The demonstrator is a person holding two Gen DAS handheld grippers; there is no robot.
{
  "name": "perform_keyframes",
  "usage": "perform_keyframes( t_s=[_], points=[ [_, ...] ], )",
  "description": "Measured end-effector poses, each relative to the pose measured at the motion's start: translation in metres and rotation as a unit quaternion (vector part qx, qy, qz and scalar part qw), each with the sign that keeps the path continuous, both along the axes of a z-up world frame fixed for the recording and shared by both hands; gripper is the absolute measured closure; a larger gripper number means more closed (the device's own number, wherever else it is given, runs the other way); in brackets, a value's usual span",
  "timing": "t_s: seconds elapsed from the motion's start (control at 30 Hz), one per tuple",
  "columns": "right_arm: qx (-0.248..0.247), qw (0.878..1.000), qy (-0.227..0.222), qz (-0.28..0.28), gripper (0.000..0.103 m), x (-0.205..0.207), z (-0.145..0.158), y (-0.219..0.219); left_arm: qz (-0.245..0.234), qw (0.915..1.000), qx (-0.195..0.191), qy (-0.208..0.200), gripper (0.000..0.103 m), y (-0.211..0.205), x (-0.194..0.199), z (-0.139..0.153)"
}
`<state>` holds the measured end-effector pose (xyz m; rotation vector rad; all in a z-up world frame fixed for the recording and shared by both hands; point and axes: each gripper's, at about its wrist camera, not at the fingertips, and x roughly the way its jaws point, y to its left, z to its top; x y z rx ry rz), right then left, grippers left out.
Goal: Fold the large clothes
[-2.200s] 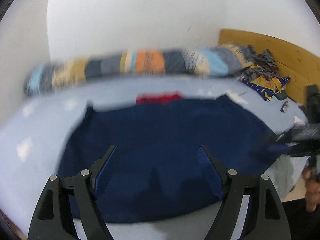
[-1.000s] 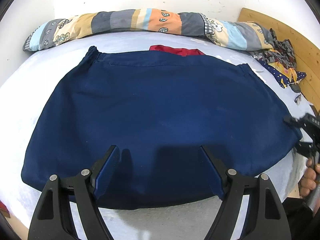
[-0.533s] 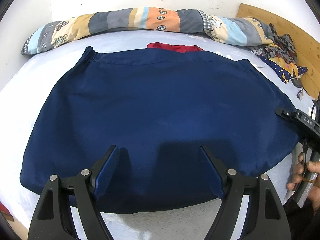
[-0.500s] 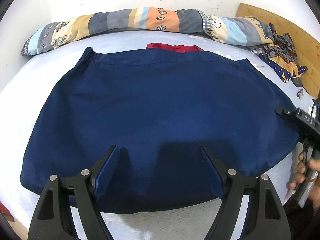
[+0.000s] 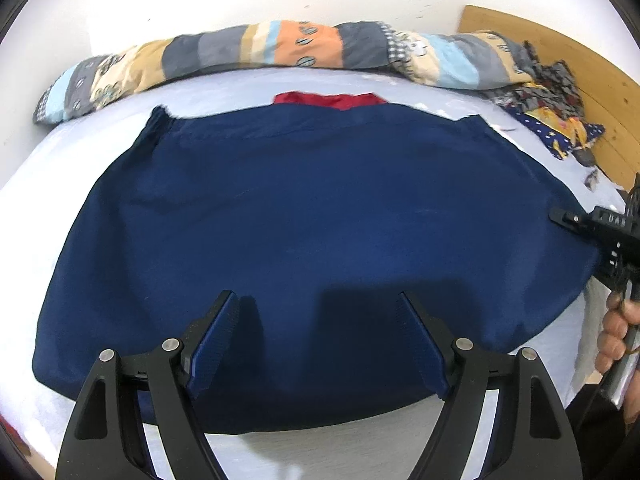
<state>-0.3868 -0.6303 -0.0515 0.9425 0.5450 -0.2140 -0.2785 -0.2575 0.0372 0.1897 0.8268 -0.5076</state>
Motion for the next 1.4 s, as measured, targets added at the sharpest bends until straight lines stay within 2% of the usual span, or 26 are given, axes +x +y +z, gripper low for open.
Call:
perform_keyframes(
  t_s=[0.07,0.17,0.27,0.37,0.5,0.57,0.63,0.7,0.8,0.87,0.93,1.03,1.13,1.2,1.3,1.33,1.4],
  points=[
    [0.015,1.0,-0.022,-0.004,0.085,-0.006,0.005,0.0,-0.014,0.9998,0.006,-0.013,0.023,-0.008,-0.006,-0.003],
    [-0.023,0.999,-0.039,0.005,0.087,-0.005,0.03,0.012,-0.027,0.9979,0.053,-0.026,0.023,-0.018,-0.011,-0.023],
    [-0.018,0.996,-0.08,0.02,0.087,-0.007,0.05,0.02,-0.03,0.9957,0.065,-0.058,0.018,-0.019,-0.015,-0.029],
    [-0.019,0.994,-0.103,0.035,0.087,-0.008,0.067,0.029,-0.027,0.9964,0.058,-0.055,0.019,-0.014,-0.013,-0.024],
    [-0.008,0.991,-0.122,0.047,0.087,-0.012,0.08,0.035,-0.027,0.996,0.034,-0.078,0.019,-0.008,-0.015,-0.015],
    [-0.006,0.991,-0.126,0.05,0.087,-0.011,0.082,0.038,-0.041,0.9964,0.043,-0.06,0.018,-0.013,-0.014,-0.025],
    [-0.01,0.991,-0.125,0.055,0.087,-0.011,0.084,0.041,-0.04,0.9951,0.053,-0.073,0.018,-0.014,-0.016,-0.033],
    [-0.011,0.991,-0.124,0.058,0.087,-0.011,0.085,0.043,-0.039,0.9949,0.057,-0.074,0.018,-0.015,-0.017,-0.031],
    [-0.009,0.99,-0.127,0.062,0.087,-0.01,0.088,0.043,-0.029,0.9971,0.039,-0.059,0.018,-0.008,-0.014,-0.02],
    [-0.008,0.99,-0.128,0.066,0.087,-0.008,0.091,0.044,-0.013,0.9984,0.008,-0.054,0.018,0.006,-0.009,0.001],
    [-0.003,0.99,-0.126,0.066,0.087,-0.007,0.094,0.046,0.015,0.9966,-0.015,-0.08,0.018,0.027,-0.005,0.034],
    [0.026,0.99,-0.128,0.06,0.087,-0.002,0.097,0.05,0.056,0.9891,-0.009,-0.136,0.018,0.061,0.005,0.082],
    [0.034,0.99,-0.125,0.062,0.087,0.006,0.108,0.067,0.088,0.982,0.011,-0.167,0.018,0.095,0.018,0.106],
    [0.028,0.99,-0.123,0.07,0.087,0.017,0.12,0.087,0.112,0.9806,-0.001,-0.161,0.018,0.117,0.028,0.11],
    [0.008,0.99,-0.11,0.091,0.087,0.041,0.136,0.128,0.153,0.9791,-0.043,-0.126,0.018,0.154,0.044,0.111],
    [0.002,0.99,-0.106,0.098,0.087,0.048,0.139,0.141,0.167,0.978,-0.048,-0.116,0.018,0.164,0.048,0.11],
    [-0.012,0.988,-0.097,0.119,0.087,0.069,0.143,0.179,0.193,0.9747,-0.03,-0.109,0.018,0.179,0.055,0.105]
  ],
)
